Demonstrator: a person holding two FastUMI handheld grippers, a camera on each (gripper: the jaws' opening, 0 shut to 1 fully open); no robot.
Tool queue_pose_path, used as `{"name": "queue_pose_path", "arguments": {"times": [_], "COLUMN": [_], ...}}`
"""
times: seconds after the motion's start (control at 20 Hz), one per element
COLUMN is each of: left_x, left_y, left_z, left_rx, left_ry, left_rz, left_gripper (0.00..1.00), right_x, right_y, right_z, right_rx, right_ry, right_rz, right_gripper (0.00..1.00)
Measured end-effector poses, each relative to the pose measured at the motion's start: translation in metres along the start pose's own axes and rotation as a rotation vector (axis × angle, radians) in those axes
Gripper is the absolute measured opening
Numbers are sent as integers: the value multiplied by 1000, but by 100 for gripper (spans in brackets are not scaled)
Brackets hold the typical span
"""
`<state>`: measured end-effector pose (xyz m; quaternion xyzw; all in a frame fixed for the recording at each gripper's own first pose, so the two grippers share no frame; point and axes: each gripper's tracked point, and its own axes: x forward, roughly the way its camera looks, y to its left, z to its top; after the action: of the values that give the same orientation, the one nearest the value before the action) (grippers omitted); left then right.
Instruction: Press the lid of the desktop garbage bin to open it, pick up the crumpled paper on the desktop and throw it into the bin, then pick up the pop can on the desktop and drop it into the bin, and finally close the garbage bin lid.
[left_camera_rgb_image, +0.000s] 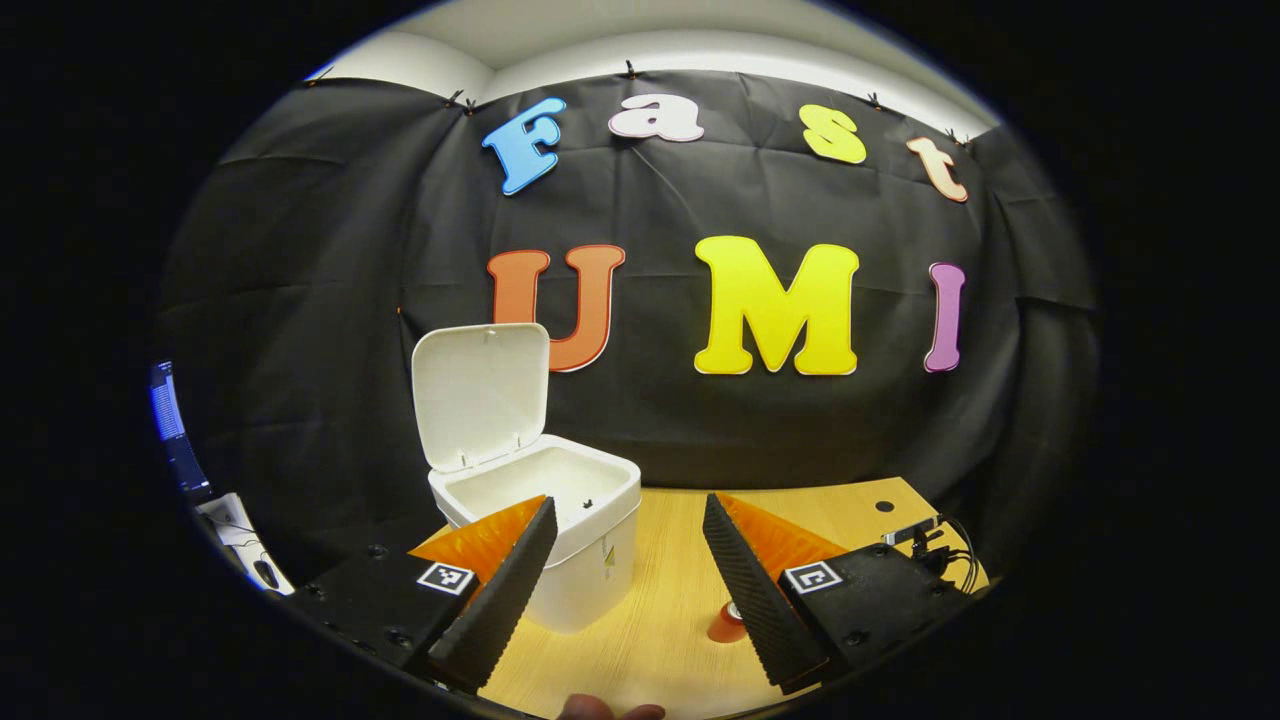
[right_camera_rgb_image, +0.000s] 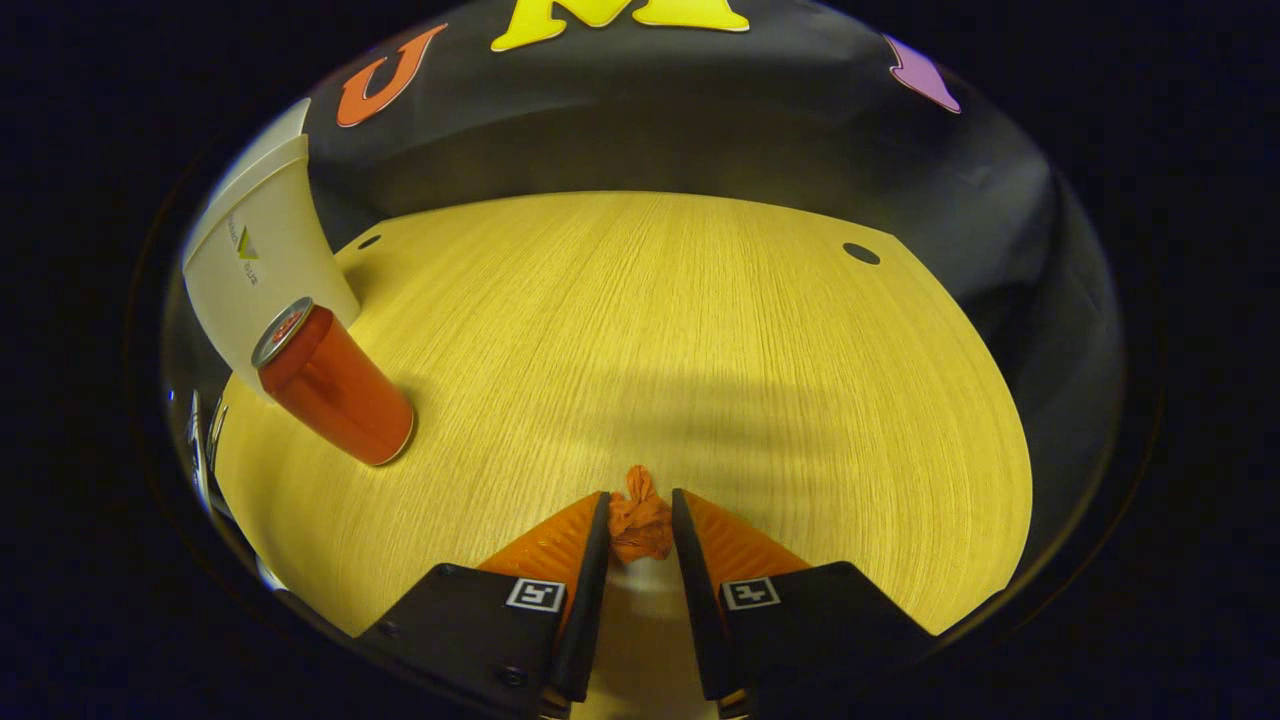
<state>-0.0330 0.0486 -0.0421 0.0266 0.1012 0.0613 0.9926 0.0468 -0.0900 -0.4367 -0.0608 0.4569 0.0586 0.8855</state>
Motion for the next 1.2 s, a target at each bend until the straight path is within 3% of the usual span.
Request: {"name": "queue_pose_path", "arguments": {"times": [0.15, 0.25, 0.3, 0.35, 0.6, 1.2], "left_x": [-1, -4, -5, -6, -11, -15], "left_y": [-3, -2, -1, 1, 16, 66], "left_z": [1, 3, 3, 4, 6, 10], "left_rx": [6, 12, 15, 19, -1, -64], "left_ry": [-2, -8, -11, -13, -24, -73], "left_rz": [-8, -4, -1, 3, 21, 54], "left_gripper": [96, 96, 96, 96, 96, 97], "right_x": [-1, -1, -2, -2, -26, -194], "right_y": [-1, 0, -2, 0, 5, 117], "right_z": [1, 1, 3, 4, 16, 210], "right_rx": [-3, -10, -10, -2, 16, -20], "right_ry": [-8, -3, -12, -13, -41, -466], "right_rz": [3, 9, 4, 8, 14, 157], "right_gripper": [43, 28, 31, 22, 22, 20]}}
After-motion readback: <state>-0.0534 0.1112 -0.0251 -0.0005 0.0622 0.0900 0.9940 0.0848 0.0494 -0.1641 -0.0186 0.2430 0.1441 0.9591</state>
